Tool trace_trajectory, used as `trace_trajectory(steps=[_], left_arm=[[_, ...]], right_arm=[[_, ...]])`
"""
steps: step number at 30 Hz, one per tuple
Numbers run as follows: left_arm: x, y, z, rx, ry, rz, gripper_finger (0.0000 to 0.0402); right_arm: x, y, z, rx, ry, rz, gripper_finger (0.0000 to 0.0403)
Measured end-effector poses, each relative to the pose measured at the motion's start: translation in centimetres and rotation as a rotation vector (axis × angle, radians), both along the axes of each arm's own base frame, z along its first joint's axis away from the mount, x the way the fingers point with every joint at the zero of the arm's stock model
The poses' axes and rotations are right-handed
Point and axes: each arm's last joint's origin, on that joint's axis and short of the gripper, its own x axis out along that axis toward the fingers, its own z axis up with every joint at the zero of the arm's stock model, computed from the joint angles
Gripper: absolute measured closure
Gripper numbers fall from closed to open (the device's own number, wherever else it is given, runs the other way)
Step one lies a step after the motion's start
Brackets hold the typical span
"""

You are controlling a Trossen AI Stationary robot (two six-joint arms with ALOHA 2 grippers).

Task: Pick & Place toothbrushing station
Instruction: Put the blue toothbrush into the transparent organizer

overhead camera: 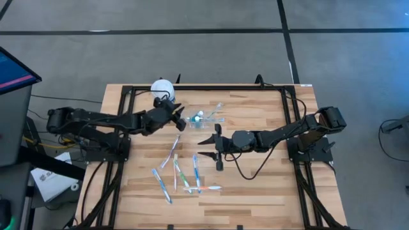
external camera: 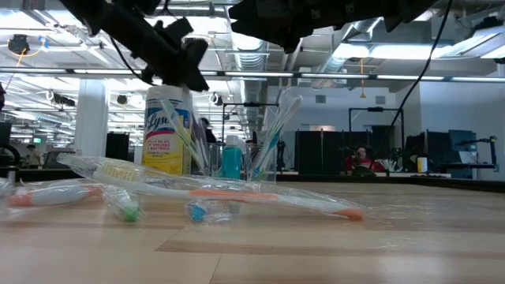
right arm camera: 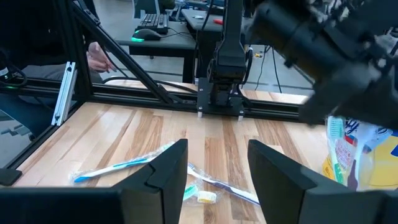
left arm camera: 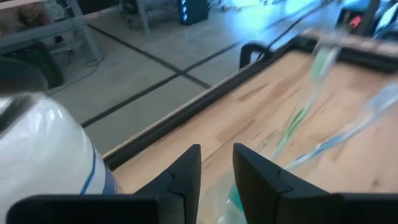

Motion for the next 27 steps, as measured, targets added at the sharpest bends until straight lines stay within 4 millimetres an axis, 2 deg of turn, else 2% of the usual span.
trace_trajectory(steps=[3, 8, 21, 27], left_arm=[[0.4, 0.1, -0.7, 0.005, 0.03, 0.006, 0.032], [0.6, 0.1, -0.5, 0.009, 0.006, 0.005, 0.0324], [-0.2, 0.0, 1.0, 0.047, -0.031, -0.006, 0.0325], [-1.2, -0.4, 2.5, 0.056, -0.088, -0.037, 0.0325]], right_arm=[[0.0, 0.0, 0.0, 0.0, 0.001, 0.0, 0.0244], [0.0, 0.0, 0.0, -0.001, 0.001, 0.0, 0.0244], [0.0, 0.0, 0.0, -0.003, 0.003, 0.001, 0.0244], [0.0, 0.0, 0.0, -0.003, 0.004, 0.0, 0.0244]])
